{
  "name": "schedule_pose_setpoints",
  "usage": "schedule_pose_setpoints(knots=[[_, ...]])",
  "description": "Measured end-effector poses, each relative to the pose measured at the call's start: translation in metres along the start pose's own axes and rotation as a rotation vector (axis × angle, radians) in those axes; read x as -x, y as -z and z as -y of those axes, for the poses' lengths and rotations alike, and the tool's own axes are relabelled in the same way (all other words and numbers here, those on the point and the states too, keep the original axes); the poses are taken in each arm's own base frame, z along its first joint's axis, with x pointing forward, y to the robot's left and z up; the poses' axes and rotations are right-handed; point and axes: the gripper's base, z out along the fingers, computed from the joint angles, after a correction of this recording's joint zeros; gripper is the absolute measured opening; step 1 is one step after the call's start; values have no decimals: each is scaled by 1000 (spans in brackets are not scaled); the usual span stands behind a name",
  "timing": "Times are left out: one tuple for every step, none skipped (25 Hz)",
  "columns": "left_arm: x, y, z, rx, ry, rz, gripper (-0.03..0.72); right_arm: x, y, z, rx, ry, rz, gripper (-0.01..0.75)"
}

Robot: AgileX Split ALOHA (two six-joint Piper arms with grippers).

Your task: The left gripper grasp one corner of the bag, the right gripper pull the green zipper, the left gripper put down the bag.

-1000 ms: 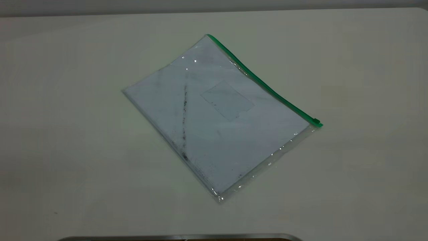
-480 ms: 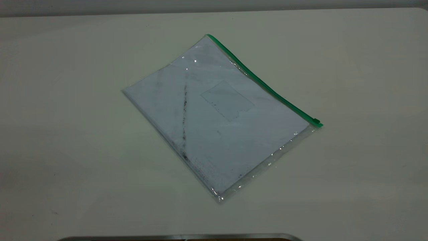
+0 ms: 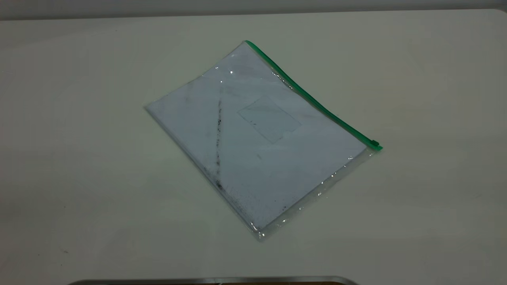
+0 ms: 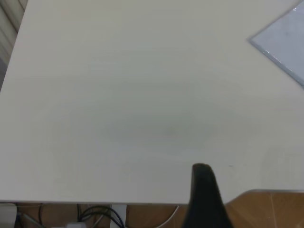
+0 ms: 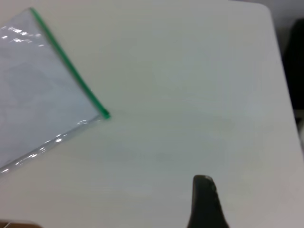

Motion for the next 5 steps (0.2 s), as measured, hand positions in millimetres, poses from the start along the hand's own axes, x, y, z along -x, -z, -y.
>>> schedule_pose_setpoints(knots=[[0,0,0,0,0,0,586,0,0,1,-16,-11,-2,534],[0,0,0,0,0,0,586,0,0,2,-25,-18,-3,534],[0,0,0,0,0,0,586,0,0,3,-33,-21,-4,534],[0,0,0,0,0,0,586,0,0,3,-35,-23,-4,534],[0,0,0,0,0,0,586,0,0,3,-36,-24,-4,534]])
